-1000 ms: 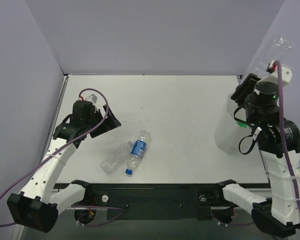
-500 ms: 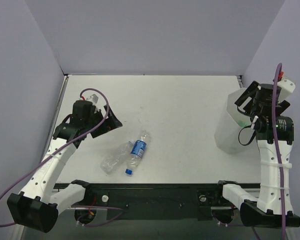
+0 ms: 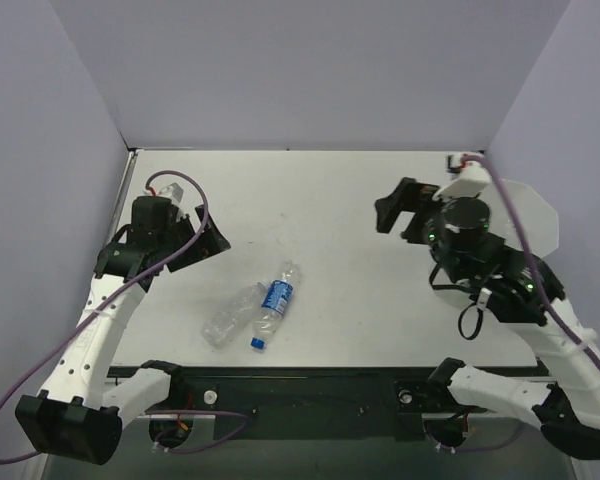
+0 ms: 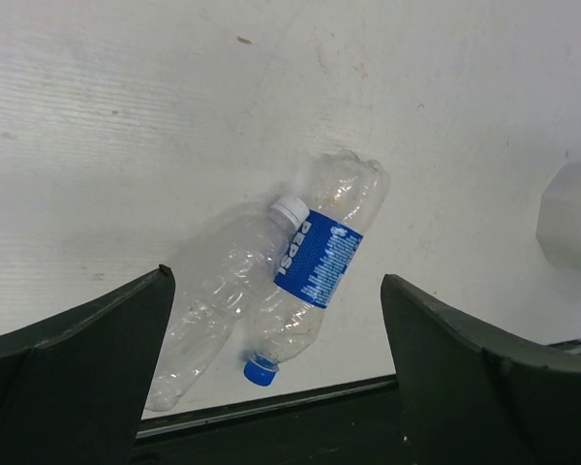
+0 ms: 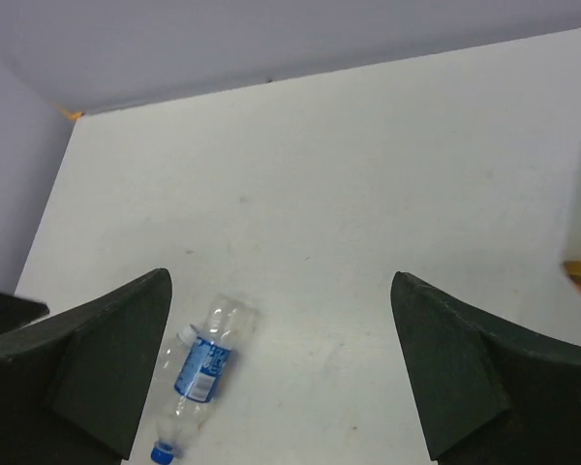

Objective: Put the plastic bottles in the bin

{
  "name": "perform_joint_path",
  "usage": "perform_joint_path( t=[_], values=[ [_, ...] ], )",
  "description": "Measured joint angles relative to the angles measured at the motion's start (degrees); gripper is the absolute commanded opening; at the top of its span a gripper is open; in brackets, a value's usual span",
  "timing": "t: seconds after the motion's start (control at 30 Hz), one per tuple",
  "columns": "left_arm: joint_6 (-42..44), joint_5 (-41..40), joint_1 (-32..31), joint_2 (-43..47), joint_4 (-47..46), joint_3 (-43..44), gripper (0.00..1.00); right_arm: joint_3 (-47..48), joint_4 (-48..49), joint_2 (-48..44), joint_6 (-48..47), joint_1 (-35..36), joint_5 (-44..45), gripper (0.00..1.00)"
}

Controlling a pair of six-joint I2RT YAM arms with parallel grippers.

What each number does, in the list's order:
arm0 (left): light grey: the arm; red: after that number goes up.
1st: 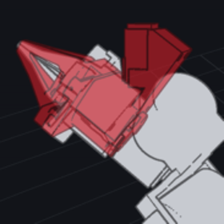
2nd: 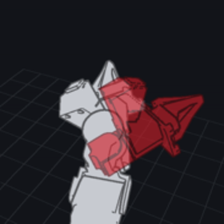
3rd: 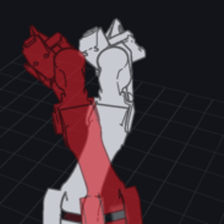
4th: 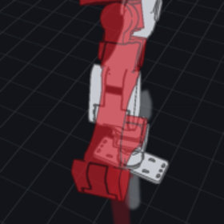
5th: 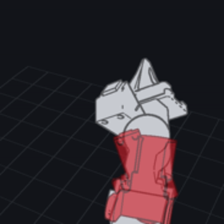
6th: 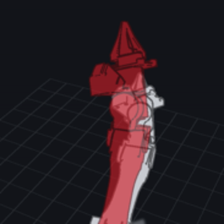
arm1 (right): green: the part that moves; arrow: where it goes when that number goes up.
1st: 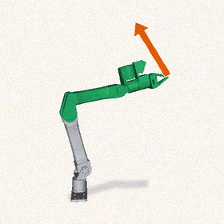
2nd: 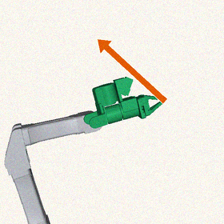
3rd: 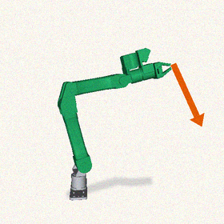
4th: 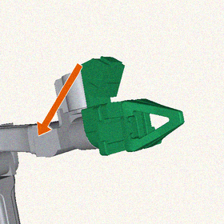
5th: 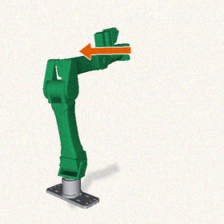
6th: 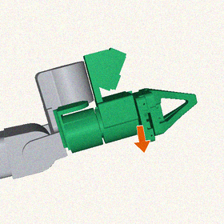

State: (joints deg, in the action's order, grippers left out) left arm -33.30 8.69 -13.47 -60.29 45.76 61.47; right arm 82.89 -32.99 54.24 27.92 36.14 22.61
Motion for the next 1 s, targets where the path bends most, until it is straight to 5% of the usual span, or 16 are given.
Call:
perform_joint_path(
  t=[0.1, 0.2, 0.4, 1.0],
  values=[
    [0.5, -0.9, 4.2, 1.3, 0.7, 0.5, 0.99, -2.4, 4.3, 5.9, 0.8, 12.5, 4.1, 0.9],
    [0.1, -0.9, 8.4, 3.6, 0.7, -0.6, 0.99, -5.1, 7.7, 14.6, 3.5, 16.8, 3.2, 0.9],
    [-1.3, -0.5, 10.3, 6.7, 1.1, -4.7, 0.99, -14.5, 15.6, 29.0, 12.9, 17.9, -6.9, 0.91],
    [-2.7, 2.6, 10.6, 8.0, 0.2, -8.7, 0.99, -22.3, 35.5, 45.5, 31.5, 16.2, -25.4, 0.91]
  ],
)
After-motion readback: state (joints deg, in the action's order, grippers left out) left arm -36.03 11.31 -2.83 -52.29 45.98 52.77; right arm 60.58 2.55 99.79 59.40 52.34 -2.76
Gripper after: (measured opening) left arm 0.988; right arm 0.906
